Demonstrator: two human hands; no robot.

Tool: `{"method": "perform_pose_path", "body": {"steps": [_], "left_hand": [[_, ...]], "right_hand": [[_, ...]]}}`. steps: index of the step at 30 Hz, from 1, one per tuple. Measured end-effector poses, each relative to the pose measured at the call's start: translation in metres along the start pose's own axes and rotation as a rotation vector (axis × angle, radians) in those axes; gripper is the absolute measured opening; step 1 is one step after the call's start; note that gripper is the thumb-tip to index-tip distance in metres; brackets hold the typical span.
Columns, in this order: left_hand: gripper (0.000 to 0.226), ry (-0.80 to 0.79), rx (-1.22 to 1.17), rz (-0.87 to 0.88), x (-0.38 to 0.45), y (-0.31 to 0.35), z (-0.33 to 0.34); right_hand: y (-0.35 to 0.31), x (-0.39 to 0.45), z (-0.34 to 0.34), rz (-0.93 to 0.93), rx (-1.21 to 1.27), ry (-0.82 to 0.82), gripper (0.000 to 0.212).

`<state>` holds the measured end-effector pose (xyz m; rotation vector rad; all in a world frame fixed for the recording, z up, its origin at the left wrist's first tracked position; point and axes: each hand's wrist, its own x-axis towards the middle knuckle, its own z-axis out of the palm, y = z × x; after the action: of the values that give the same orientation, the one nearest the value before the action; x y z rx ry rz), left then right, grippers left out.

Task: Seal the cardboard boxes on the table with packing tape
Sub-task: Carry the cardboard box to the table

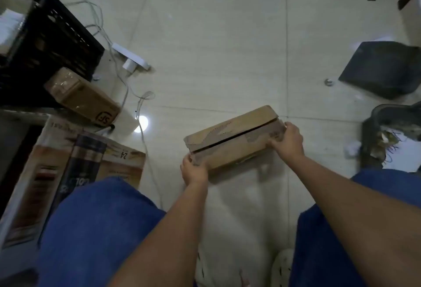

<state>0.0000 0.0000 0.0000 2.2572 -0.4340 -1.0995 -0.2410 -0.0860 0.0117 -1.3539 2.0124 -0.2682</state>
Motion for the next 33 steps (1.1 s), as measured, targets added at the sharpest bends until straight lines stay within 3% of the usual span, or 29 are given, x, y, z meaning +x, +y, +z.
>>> {"method": "perform_pose_path", "body": {"steps": [2,6,16,24,33], "left_hand": [[0.048,0.027,-0.017,-0.004,0.002,-0.002,0.002],[0.043,0.031,-0.032,-0.047,0.006,-0.006,0.003],[0.037,0.058,-0.159,-0.035,0.024,0.029,-0.010],[0.034,0.096,-0.271,0.075,0.038,0.076,-0.021],[0.033,0.070,-0.190,0.054,-0.008,0.136,-0.089]], "right_hand": [[0.003,0.002,0.000,0.067,0.063,-0.022,0.085],[0.006,-0.001,0.000,0.144,0.113,-0.069,0.072],[-0.021,-0.017,-0.006,0.109,0.181,0.100,0.065],[-0.053,-0.015,-0.007,0.072,0.276,0.193,0.067],[-0.128,-0.065,-0.068,0.145,0.228,0.208,0.065]]}}
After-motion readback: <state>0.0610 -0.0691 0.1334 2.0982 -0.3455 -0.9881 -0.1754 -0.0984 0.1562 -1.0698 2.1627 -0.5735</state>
